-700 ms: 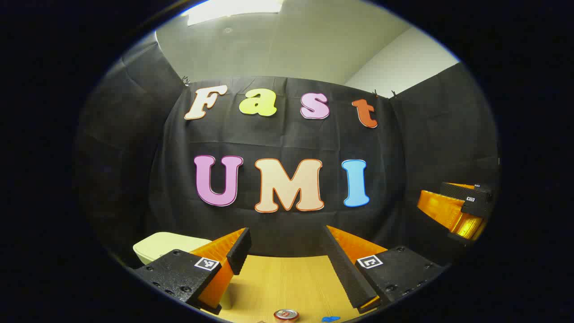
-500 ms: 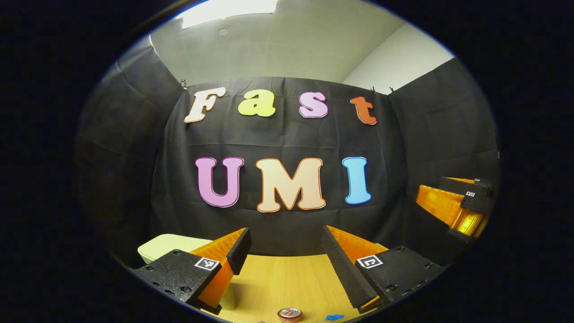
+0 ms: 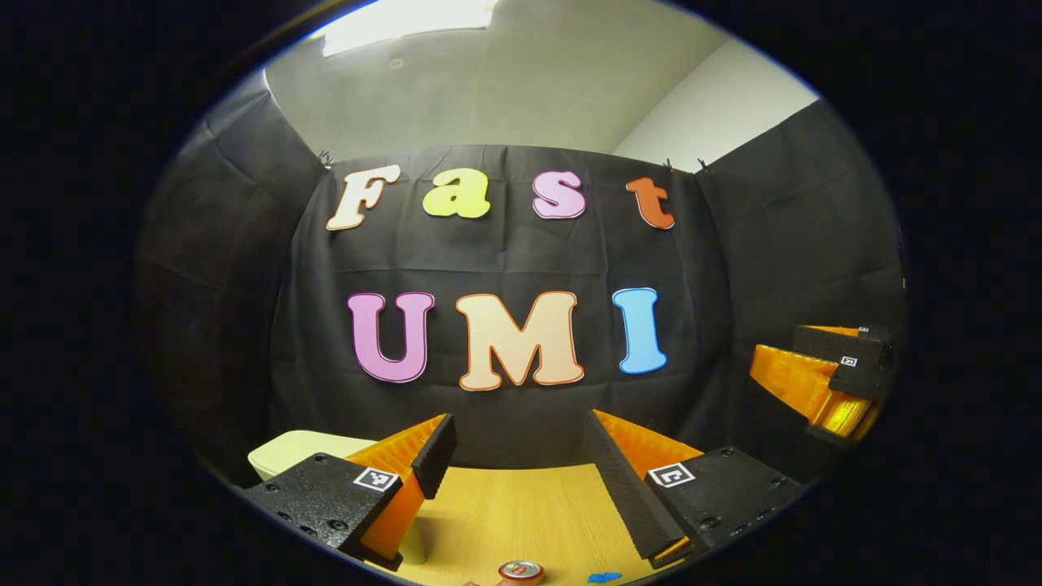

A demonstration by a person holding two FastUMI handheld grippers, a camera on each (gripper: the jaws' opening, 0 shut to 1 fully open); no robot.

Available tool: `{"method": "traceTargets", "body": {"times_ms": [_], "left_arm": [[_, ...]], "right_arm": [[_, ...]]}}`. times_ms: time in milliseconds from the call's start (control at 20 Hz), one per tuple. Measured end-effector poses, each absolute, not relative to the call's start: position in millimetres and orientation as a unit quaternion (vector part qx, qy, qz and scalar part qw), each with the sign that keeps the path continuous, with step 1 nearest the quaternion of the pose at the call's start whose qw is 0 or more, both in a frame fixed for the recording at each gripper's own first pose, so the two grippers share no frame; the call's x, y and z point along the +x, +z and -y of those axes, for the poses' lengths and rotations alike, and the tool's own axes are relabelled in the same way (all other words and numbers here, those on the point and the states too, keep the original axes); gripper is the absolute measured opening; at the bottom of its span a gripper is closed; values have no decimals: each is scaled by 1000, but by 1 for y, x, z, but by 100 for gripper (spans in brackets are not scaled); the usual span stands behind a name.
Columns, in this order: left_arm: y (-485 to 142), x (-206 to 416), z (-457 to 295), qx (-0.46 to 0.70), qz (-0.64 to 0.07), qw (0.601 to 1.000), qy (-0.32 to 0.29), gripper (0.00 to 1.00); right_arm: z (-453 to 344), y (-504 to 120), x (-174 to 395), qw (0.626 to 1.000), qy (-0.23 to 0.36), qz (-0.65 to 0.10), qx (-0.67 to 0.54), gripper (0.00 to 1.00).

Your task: Press the lid of the desktop garbage bin to open it, pick up the crumpled paper on the desktop and throw it into the bin, then pick up the pop can on the desktop and drop it into the bin, and finally close the garbage bin lid.

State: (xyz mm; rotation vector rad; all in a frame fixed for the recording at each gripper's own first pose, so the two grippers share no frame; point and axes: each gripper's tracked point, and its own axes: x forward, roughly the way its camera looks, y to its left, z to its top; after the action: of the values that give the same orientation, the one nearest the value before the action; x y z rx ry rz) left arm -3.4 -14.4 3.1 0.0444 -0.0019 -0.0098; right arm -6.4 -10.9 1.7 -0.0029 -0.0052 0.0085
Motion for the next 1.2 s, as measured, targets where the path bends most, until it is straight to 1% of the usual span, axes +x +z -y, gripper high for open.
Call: {"method": "traceTargets", "body": {"times_ms": [100,200,250,300,350,400,450,500,550,600,800,850,900,1000,1050,1100,1150,1200], "left_arm": [[0,0,13,28,-4,1000,-1,95],[-5,4,10,26,-13,1000,5,95],[-5,4,8,22,-14,1000,8,95],[-5,4,6,17,-15,1000,11,95],[-6,5,5,13,-16,1000,14,95],[-6,5,4,10,-17,1000,16,95],[-7,5,2,9,-18,1000,16,95],[-8,6,1,9,-18,1000,17,97],[-8,5,0,11,-20,1000,17,96],[-9,4,-1,14,-20,1000,19,93],[-5,4,-7,30,-11,999,22,75],[-1,3,-9,39,-5,999,22,66],[1,3,-10,45,1,999,21,57],[7,0,-7,45,10,999,9,43],[10,-1,-8,46,12,999,8,36],[11,-1,-15,48,15,999,12,29],[13,-3,-20,51,17,998,19,14],[11,-4,-25,53,16,998,21,16]], "right_arm": [[13,-1,-6,1000,3,0,-2,98],[12,-6,-6,1000,6,-6,4,100],[11,-10,-7,1000,9,-9,8,98],[10,-10,-6,1000,10,-10,9,98],[11,-10,-7,1000,11,-10,9,100],[10,-10,-6,1000,12,-10,9,98],[8,-11,-6,1000,14,-10,8,100],[6,-11,-5,1000,17,-9,7,100],[5,-12,-5,1000,19,-10,7,100],[3,-13,-4,1000,22,-10,6,98],[-3,-21,-2,999,31,-20,1,98],[-6,-22,-3,999,33,-22,1,98],[-9,-23,-3,999,36,-23,1,96],[-15,-24,-4,999,42,-24,0,100],[-18,-25,-4,999,44,-25,-1,98],[-21,-25,-4,999,45,-25,-1,98],[-24,-25,-4,999,46,-25,-1,98],[-28,-27,-5,998,48,-26,-1,98]]}}
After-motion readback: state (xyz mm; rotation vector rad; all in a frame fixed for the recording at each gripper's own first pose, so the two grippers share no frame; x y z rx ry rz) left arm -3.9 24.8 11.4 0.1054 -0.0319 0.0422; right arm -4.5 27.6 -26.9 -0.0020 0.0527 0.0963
